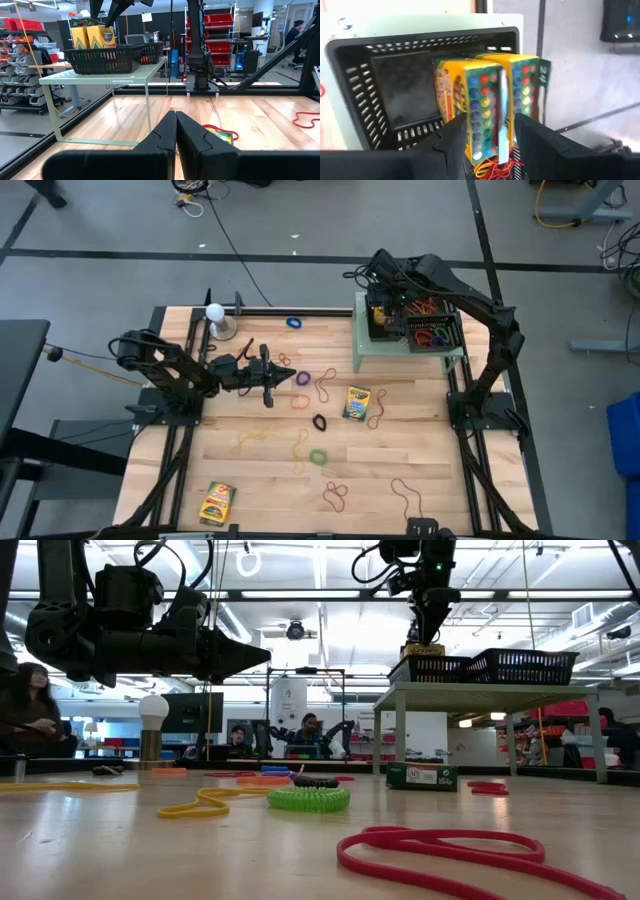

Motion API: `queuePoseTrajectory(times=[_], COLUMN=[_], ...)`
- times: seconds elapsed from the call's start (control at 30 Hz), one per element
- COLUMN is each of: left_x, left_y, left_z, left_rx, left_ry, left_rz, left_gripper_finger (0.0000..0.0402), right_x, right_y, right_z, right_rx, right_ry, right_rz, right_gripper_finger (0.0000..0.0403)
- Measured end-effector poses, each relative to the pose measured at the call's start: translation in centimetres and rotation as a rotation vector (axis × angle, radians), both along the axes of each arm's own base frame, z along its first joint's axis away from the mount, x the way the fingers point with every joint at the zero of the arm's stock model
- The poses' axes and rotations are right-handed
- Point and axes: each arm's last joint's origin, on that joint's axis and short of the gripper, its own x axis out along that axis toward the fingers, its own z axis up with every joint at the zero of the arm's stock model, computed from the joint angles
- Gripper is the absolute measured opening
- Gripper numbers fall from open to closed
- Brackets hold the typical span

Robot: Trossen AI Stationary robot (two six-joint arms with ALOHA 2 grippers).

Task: Pick & Place Office Desk Supplies
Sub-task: Put the orange rubber band into the bottom right black bin on the shelf

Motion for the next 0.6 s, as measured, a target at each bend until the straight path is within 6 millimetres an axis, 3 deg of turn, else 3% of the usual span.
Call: queuePoseTrajectory(times=[0.3,0.6], left_x=[0.0,0.0], left_y=[0.0,0.0], left_z=[0.0,0.0], left_rx=[0.0,0.0], left_ry=[0.0,0.0], left_rz=[0.0,0.0], left_gripper_finger=[0.001,0.001], right_x=[-0.4,-1.9], right_y=[0.5,3.6], right_z=[0.7,3.6], right_rx=[-0.031,-0.146], right_ry=[-0.021,-0.099], right_rz=[-0.025,-0.003], right_gripper_finger=[0.0244,0.0254])
